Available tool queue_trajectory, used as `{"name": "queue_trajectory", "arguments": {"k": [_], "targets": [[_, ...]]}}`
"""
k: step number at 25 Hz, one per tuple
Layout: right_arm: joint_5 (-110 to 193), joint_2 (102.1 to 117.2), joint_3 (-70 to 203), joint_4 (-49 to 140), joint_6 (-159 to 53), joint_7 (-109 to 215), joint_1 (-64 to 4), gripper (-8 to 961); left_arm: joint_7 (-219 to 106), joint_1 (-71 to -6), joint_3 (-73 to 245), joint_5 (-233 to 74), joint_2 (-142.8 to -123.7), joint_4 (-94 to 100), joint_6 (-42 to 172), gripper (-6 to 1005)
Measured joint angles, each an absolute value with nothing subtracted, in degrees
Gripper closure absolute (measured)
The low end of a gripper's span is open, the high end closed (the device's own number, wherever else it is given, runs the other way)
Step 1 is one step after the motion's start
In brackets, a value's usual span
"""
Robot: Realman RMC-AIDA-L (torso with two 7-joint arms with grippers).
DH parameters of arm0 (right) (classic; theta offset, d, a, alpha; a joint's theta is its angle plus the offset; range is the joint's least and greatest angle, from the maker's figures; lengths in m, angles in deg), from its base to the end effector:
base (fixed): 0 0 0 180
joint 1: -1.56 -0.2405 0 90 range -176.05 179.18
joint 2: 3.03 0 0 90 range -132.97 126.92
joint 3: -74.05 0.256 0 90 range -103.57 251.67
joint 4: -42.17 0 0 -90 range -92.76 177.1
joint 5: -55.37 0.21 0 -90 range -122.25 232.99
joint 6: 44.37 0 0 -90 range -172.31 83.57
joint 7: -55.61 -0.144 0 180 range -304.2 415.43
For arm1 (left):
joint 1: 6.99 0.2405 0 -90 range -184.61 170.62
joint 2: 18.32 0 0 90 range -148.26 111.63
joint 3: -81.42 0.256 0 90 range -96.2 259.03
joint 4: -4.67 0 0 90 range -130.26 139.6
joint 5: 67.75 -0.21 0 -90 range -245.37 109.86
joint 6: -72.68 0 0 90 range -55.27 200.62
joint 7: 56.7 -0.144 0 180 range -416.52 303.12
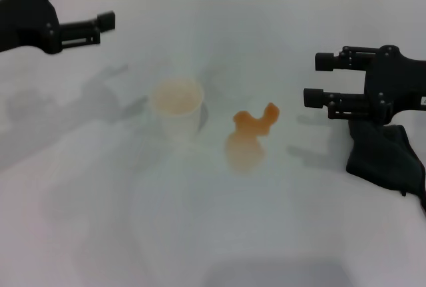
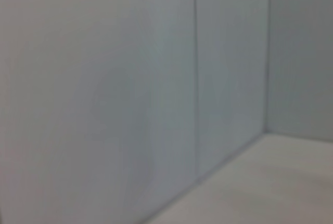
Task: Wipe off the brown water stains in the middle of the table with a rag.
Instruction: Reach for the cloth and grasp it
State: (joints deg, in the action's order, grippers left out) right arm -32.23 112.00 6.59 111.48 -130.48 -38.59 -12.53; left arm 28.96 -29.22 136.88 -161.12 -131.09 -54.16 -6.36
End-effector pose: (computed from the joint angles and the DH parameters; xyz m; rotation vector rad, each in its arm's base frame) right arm 0.2064 0.3064 0.0537 -2.7081 0.4005 0.8129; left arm -0.2359 0.3598 0.0879 -2.4850 -0.3423 -0.6669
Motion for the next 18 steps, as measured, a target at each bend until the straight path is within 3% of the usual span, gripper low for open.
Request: {"name": "queue_trajectory", "arguments": {"k": [10,18], "targets": [[-32.75,112.02,6.18,111.49,-128.68,-40.21,-12.79,263,32.66,-32.55,131.81,-168.52,-128.62,-53.90,-23.22,119],[-40.79,111.82,7.65,114.07,-127.65,-47.57,-13.20,263,35.71,-32.42,131.09,-170.33,-128.48,-55.62,-28.11,119]]}}
